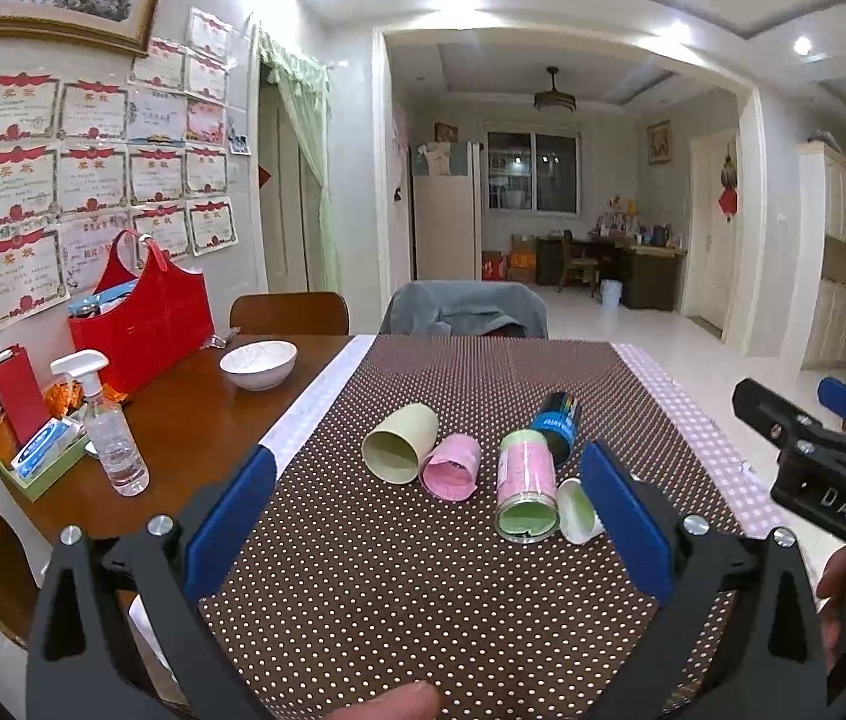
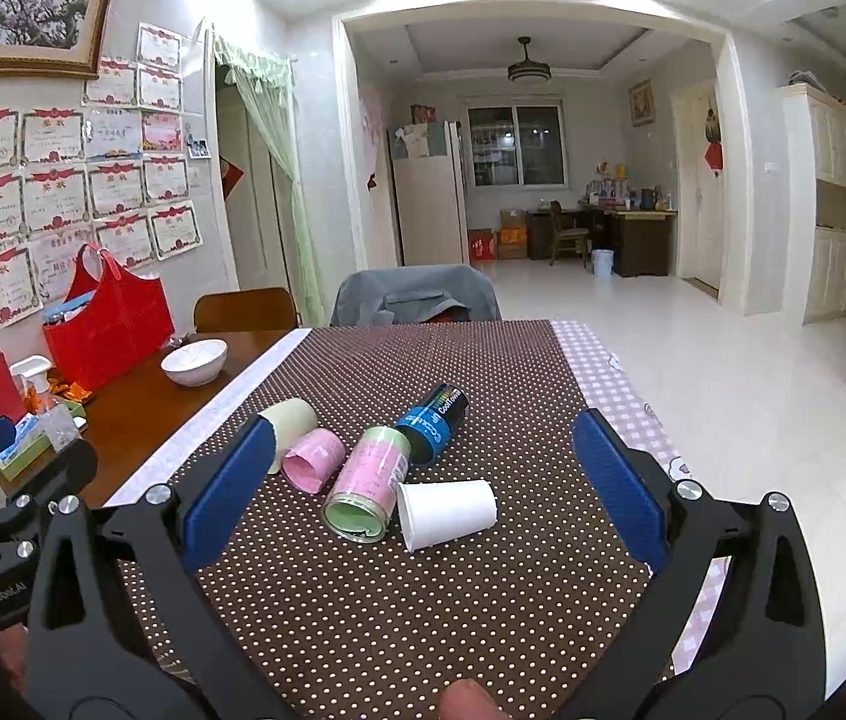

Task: Flip cup upside down

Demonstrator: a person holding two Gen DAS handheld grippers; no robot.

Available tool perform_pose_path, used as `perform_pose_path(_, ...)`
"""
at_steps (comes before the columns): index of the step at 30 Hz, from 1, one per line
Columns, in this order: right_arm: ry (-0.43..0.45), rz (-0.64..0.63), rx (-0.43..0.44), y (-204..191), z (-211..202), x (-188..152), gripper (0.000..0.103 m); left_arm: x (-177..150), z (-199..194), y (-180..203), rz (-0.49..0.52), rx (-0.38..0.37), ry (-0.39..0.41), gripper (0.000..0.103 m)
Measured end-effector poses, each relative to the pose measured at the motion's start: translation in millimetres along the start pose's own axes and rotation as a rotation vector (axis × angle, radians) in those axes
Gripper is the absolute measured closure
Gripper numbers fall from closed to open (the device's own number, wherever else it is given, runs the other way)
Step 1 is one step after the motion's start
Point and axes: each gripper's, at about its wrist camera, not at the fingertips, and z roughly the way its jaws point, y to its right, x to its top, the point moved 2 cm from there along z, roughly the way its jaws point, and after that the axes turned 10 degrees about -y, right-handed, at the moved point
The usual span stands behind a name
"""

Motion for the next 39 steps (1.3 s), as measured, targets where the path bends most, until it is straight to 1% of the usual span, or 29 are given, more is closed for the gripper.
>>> perform_pose_path(2,-0.015,0.0,-0.01,3.3,11.2,0.1,0.006,2.3,12.5,2.1,0.012,0.0,-0.015,0.004)
perform_pose_path(8,-0.1,0.022,-0.053,21.4,50.8,2.3,0.006,10.0,59.2,19.1,0.064,-0.027,-0.09,0.004)
perform_pose_path(15,-0.185,0.099,-0.111,68.2,87.3,1.0,0.006,14.5,108.7,54.6,0.164,-0.077,-0.174,0.004)
perform_pose_path(20,-0.255,0.155,-0.137,98.5,116.7,0.3,0.006,16.4,144.6,87.4,0.272,-0.115,-0.238,0.004)
perform_pose_path(25,-0.313,0.179,-0.142,116.1,145.3,-2.0,0.006,14.8,175.2,115.6,0.383,-0.156,-0.295,0.004)
perform_pose_path(30,-0.371,0.21,-0.141,130.8,168.2,-11.4,0.006,10.6,202.7,137.8,0.499,-0.209,-0.36,0.004)
perform_pose_path(36,-0.421,0.24,-0.149,143.2,187.3,-22.6,0.006,-3.5,233.6,177.9,0.72,-0.298,-0.439,0.004)
perform_pose_path(39,-0.434,0.261,-0.152,151.6,193.6,-25.8,0.006,-6.0,245.7,188.6,0.767,-0.332,-0.483,0.004)
